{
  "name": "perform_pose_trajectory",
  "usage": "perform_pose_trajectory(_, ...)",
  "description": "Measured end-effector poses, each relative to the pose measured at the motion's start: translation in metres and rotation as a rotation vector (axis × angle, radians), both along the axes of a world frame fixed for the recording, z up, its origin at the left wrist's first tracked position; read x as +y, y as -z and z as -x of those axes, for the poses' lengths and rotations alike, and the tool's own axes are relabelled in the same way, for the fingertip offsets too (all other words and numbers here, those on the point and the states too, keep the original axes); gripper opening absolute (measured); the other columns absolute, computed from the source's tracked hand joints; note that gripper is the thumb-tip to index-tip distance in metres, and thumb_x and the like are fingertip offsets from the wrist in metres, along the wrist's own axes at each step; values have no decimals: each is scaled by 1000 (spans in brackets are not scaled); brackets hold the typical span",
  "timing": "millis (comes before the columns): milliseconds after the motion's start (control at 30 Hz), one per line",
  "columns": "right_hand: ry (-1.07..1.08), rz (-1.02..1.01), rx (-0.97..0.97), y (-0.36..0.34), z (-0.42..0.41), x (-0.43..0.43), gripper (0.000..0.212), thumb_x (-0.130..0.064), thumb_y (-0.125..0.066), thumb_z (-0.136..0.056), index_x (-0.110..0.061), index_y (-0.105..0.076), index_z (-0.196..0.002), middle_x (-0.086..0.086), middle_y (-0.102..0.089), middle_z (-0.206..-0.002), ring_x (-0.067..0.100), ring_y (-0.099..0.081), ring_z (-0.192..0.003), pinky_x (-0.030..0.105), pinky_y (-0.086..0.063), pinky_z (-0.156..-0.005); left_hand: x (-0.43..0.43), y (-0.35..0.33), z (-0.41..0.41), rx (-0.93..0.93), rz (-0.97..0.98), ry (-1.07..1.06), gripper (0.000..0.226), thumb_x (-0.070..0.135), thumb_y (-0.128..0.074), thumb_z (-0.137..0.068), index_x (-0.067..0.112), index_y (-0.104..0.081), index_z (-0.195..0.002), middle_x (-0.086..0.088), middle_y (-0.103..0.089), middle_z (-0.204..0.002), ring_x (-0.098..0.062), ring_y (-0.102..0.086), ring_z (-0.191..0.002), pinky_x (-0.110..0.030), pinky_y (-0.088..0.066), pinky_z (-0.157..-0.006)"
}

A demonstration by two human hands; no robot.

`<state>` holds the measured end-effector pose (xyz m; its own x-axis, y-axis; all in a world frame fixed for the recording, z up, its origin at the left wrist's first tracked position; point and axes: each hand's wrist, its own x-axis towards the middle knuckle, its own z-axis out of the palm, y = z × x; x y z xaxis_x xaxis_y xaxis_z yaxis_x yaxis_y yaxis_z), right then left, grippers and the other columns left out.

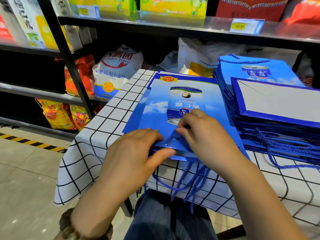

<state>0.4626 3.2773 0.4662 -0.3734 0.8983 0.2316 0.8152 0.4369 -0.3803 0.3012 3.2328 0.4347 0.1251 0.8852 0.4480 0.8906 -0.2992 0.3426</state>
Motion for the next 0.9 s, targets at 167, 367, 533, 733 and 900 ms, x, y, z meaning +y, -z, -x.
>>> perform_pose_trajectory(167, -70, 40, -9, -3, -21, -8, 27, -54, -52, -82, -34, -56, -100, -18, -46, -92, 7, -51, -89, 29, -43, -75, 5, 3, 6, 200, -43, 90, 47, 61, -38, -72, 31, -68, -93, 13, -70, -94, -9, -67, -86, -21, -51, -58)
perform_pose_trajectory(367, -194, -264, -295, 3, -29, -23, 33, -42, -49, -76, -29, -60, -104, -13, -67, -92, 14, -65, -82, 26, -51, -60, 12, -12, 9, -33, -32, 92, 40, 63, -43, -72, 36, -68, -88, 19, -70, -81, -1, -56, -86, -23, -50, -61)
perform_pose_trajectory(533, -187, -466, -29, -16, -38, -23, 20, -29, -42, -85, -27, -57, -98, -6, -72, -76, 22, -67, -58, 31, -50, -40, 24, -37, 31, -656, 216, 448, 50, 51, -71, -46, 37, -66, -93, 19, -70, -94, 2, -64, -88, -9, -46, -76)
perform_pose_trajectory(733, -179, -674, 24, -36, -37, -26, 20, -30, -47, -86, -27, -58, -102, -6, -72, -85, 16, -65, -74, 28, -52, -56, 54, -31, 19, -688, 167, 362, 21, 17, -74, -65, 30, -65, -78, 30, -66, -72, 17, -59, -73, -1, -41, -65)
perform_pose_trajectory(900, -85, -1038, 438, -21, -56, -21, 39, -22, -61, -81, -10, -49, -115, 4, -55, -116, 12, -50, -116, 26, -41, -94, 65, -30, 19, -905, 76, 366, 28, 24, -76, -55, 35, -68, -79, 32, -66, -72, 14, -61, -72, -2, -43, -63)
